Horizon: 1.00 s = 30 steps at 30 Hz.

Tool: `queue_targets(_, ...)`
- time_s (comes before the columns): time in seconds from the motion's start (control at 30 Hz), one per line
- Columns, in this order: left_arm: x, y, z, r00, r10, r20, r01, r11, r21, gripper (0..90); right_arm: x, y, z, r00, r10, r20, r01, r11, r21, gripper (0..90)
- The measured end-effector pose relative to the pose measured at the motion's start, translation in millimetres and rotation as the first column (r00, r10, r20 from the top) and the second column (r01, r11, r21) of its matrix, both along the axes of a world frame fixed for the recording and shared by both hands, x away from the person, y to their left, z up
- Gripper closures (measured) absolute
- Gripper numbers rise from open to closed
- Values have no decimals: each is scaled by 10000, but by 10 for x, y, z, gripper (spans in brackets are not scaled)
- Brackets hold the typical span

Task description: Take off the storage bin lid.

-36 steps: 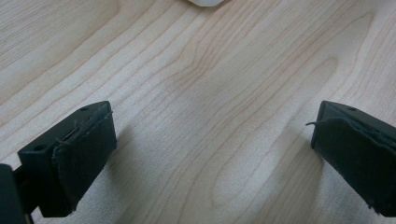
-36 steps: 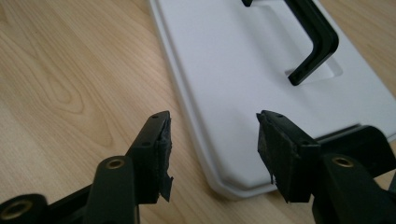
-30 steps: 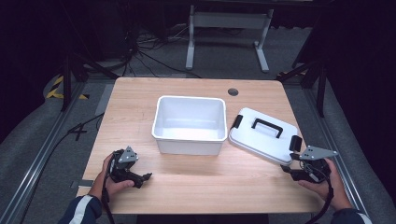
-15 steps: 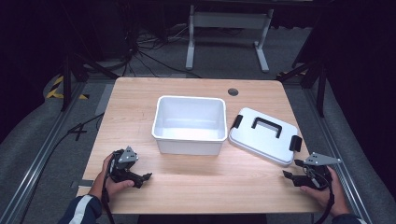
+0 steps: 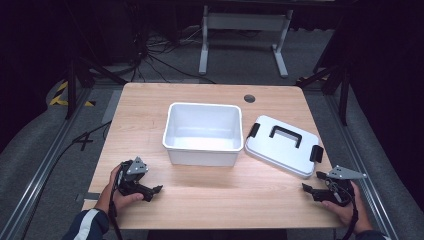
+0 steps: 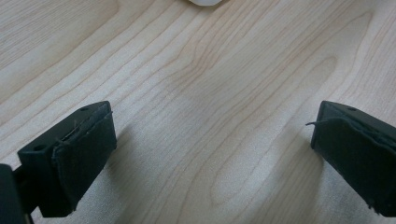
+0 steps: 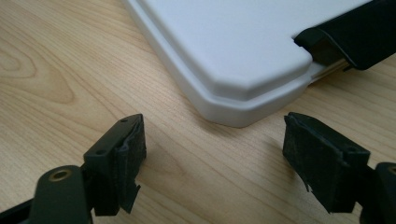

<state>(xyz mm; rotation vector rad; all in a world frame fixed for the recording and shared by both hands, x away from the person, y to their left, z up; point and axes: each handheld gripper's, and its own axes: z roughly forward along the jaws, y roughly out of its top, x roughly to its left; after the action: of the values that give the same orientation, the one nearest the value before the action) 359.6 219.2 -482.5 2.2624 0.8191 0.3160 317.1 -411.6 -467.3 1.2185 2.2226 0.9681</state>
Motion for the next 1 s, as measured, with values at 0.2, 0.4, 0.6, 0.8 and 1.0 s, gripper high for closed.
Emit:
queue_targets(0.2, 1, 0, 0, 10000, 1, 23, -1, 10000, 2, 5, 1, 2, -3, 10000, -10, 29, 10, 10000, 15, 215)
queue_targets(0.4, -4, -1, -1, 10000, 8, 1, -8, 10000, -12, 6, 2, 2, -3, 10000, -7, 31, 7, 10000, 12, 215)
queue_targets(0.6, -4, 0, -1, 10000, -9, -17, 8, 10000, -14, 5, 2, 2, -3, 10000, -7, 31, 7, 10000, 12, 215)
queue_targets(0.8, -3, 1, 0, 10000, -9, -12, 9, 10000, 0, 5, 2, 2, -3, 10000, 0, 30, 0, 10000, 14, 215)
queue_targets(1.0, -3, 1, 1, 10000, -9, -15, 9, 10000, 2, 5, 3, 2, -3, 10000, 1, 29, -1, 10000, 14, 215)
